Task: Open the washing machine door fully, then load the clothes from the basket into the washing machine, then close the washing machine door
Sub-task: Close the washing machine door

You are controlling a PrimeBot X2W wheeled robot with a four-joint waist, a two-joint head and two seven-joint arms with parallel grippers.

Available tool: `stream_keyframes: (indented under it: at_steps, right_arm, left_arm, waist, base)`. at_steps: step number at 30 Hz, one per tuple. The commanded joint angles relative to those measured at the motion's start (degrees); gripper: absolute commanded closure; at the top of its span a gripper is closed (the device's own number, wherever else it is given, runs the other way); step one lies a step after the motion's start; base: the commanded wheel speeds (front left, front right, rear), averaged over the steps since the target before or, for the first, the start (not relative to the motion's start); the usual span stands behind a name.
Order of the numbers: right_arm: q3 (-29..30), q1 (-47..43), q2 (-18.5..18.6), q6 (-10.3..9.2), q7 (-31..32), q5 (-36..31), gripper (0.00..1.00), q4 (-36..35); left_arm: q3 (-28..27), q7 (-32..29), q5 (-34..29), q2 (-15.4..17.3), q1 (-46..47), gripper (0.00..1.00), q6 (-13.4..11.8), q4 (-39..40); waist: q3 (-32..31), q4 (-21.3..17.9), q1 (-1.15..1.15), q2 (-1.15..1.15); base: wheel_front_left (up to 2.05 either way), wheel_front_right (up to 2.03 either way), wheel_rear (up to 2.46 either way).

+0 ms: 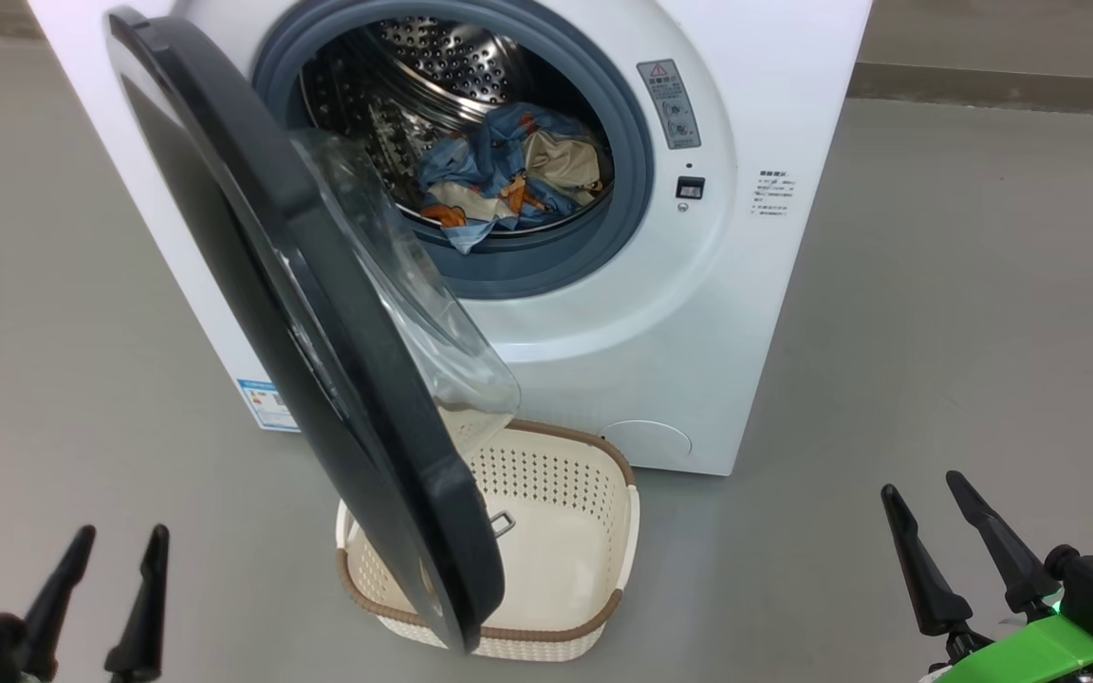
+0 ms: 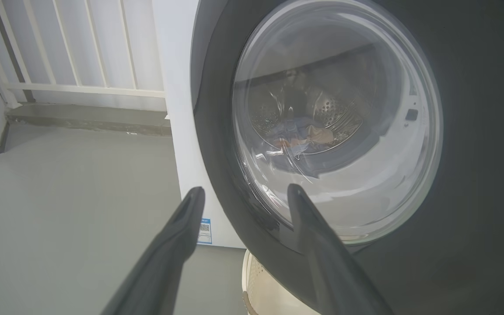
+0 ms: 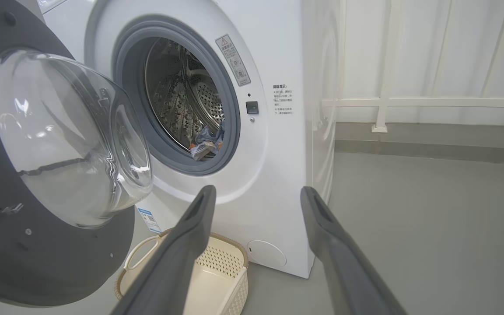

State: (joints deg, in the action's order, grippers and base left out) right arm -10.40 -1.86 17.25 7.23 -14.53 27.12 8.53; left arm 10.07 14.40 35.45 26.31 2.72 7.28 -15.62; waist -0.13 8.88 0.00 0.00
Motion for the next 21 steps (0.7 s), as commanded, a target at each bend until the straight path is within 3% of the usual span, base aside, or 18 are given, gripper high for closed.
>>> stream_keyframes:
  at_steps: [1, 6, 21]
  right_arm:
    - [-0.48, -0.15, 1.29, 0.25, -0.47, -0.73, 0.0, -1.38]
    - [0.21, -0.27, 1.36, 0.25, -0.47, -0.81, 0.0, -1.44]
    - [1.38, -0.39, 0.99, 0.25, -0.47, -1.08, 0.0, -1.69]
  left_arm:
    - [-3.0, 0.59, -1.25, 1.19, 1.01, 0.0, 0.21, 1.75]
    - [-5.05, 0.59, -4.94, -1.28, -1.12, 0.0, 0.21, 2.84]
    - [-5.77, 0.6, -6.95, -1.94, -2.93, 0.0, 0.21, 4.73]
  waist:
    - [0.06, -0.16, 0.0, 0.0]
    - [0.18, -0.9, 0.0, 0.0]
    - [0.04, -5.23, 0.0, 0.0]
  base:
    - [0.0, 0.0, 0.0]
    - [0.0, 0.0, 0.0]
    - [0.0, 0.0, 0.0]
